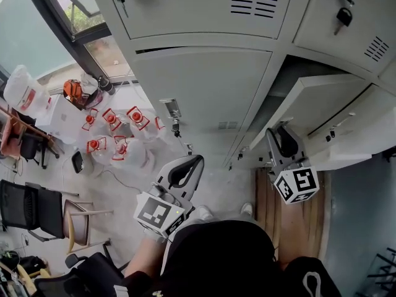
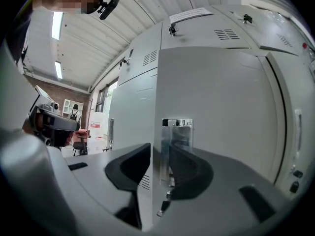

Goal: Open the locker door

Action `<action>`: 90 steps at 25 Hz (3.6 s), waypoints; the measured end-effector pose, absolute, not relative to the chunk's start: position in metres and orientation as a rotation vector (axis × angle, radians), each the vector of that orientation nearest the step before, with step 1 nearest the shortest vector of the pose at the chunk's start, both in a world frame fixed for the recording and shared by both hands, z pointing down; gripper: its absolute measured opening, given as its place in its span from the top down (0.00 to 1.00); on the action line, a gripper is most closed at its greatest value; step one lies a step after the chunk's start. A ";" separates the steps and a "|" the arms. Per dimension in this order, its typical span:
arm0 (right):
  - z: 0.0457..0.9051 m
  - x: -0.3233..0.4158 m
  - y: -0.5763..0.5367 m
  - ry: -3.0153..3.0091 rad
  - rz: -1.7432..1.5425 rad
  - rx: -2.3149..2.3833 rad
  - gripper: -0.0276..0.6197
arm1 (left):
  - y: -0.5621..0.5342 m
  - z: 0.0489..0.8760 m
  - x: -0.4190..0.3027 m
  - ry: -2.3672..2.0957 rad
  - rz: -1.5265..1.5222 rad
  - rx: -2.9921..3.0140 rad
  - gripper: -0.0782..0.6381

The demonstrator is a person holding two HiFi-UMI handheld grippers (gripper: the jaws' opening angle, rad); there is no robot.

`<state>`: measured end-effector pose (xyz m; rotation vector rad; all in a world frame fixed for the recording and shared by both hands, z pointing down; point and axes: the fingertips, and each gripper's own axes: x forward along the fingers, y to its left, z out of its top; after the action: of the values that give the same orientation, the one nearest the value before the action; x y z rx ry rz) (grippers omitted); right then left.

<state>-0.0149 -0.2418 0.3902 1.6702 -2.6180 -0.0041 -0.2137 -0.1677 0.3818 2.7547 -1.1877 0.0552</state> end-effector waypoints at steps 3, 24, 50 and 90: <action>0.388 -0.011 -0.229 -2.630 -0.022 1.667 0.77 | -0.167 0.382 -0.207 -1.152 0.055 2.771 0.86; 0.385 0.060 -0.115 -2.839 -0.054 1.383 0.77 | -0.132 0.377 -0.075 -0.889 0.086 2.849 0.86; 0.386 0.190 -0.067 -2.793 -0.024 1.564 0.72 | -0.109 0.379 0.053 -0.719 0.094 2.901 0.86; 0.250 0.156 -0.024 -2.521 -0.412 2.090 0.86 | -0.135 0.365 0.007 -0.485 0.035 2.962 0.86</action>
<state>0.1564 -0.0240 0.2501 2.0904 -2.5207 -0.4124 0.0068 -0.1352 0.3646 2.9625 -0.4850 0.0351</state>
